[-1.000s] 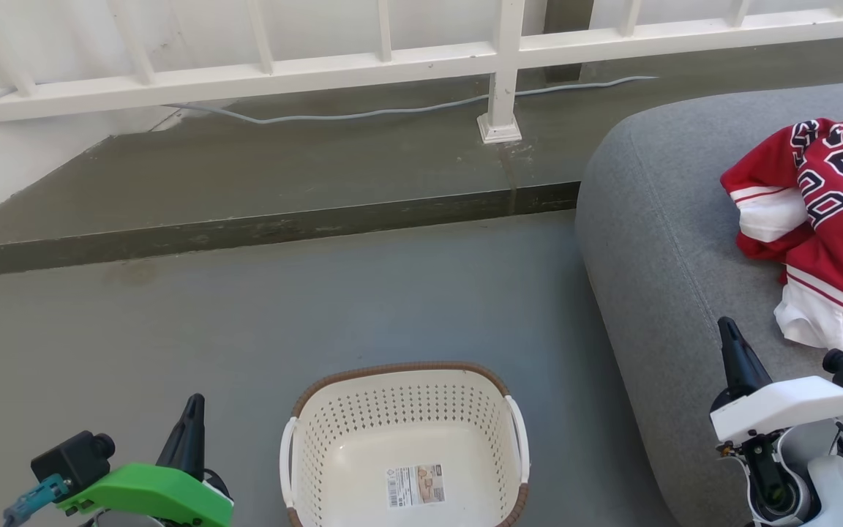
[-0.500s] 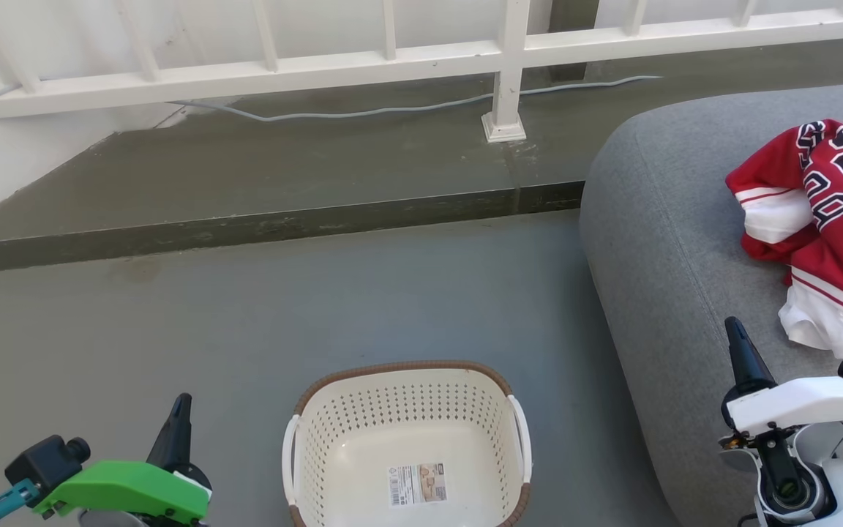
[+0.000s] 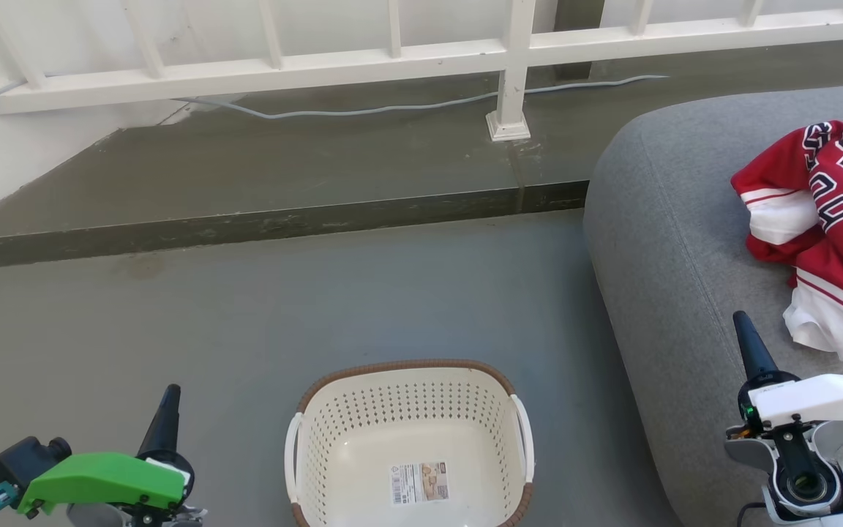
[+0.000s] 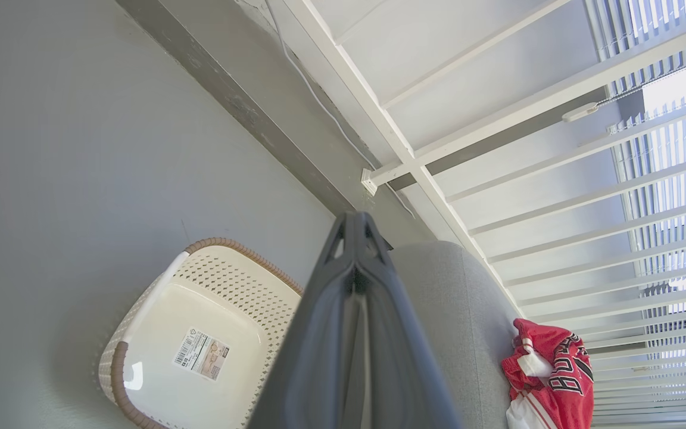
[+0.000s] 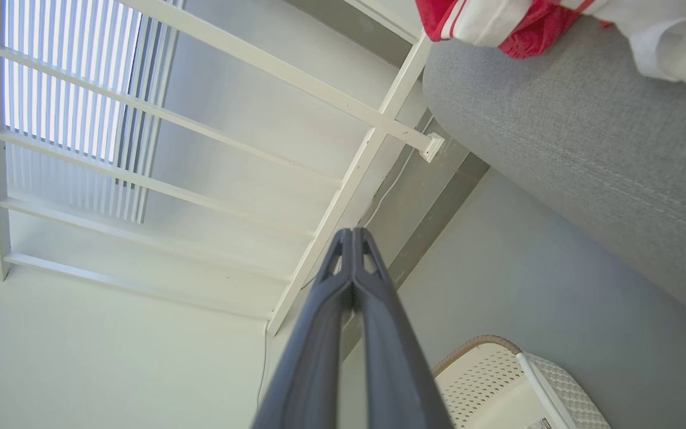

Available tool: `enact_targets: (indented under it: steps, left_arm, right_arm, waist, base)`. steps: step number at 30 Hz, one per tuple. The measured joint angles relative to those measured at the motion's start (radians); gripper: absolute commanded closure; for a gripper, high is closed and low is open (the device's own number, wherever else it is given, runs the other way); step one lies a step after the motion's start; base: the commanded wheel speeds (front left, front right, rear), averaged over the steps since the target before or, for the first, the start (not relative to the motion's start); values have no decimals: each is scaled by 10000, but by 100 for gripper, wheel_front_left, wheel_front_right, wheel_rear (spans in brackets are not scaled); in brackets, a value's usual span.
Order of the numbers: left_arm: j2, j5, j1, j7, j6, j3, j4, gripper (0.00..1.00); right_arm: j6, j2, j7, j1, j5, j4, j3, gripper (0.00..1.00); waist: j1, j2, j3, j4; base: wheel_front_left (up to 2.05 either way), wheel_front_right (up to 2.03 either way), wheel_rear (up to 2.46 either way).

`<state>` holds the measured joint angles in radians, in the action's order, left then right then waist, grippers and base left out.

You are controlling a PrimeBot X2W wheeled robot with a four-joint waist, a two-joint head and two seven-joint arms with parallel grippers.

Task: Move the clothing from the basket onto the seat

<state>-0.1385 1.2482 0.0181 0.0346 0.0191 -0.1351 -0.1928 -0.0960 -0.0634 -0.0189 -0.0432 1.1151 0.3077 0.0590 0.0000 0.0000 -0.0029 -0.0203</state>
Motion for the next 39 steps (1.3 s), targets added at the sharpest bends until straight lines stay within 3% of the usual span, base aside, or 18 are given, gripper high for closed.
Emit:
enact_targets:
  steps: [39]
  left_arm:
    - [604,4034,-626,-957,965,1567,-663,100]
  right_arm:
    - [-184,247,-980,-172,4794,-157,878,100]
  waist:
    - [0,0,58,200]
  base:
    - [0,0,0]
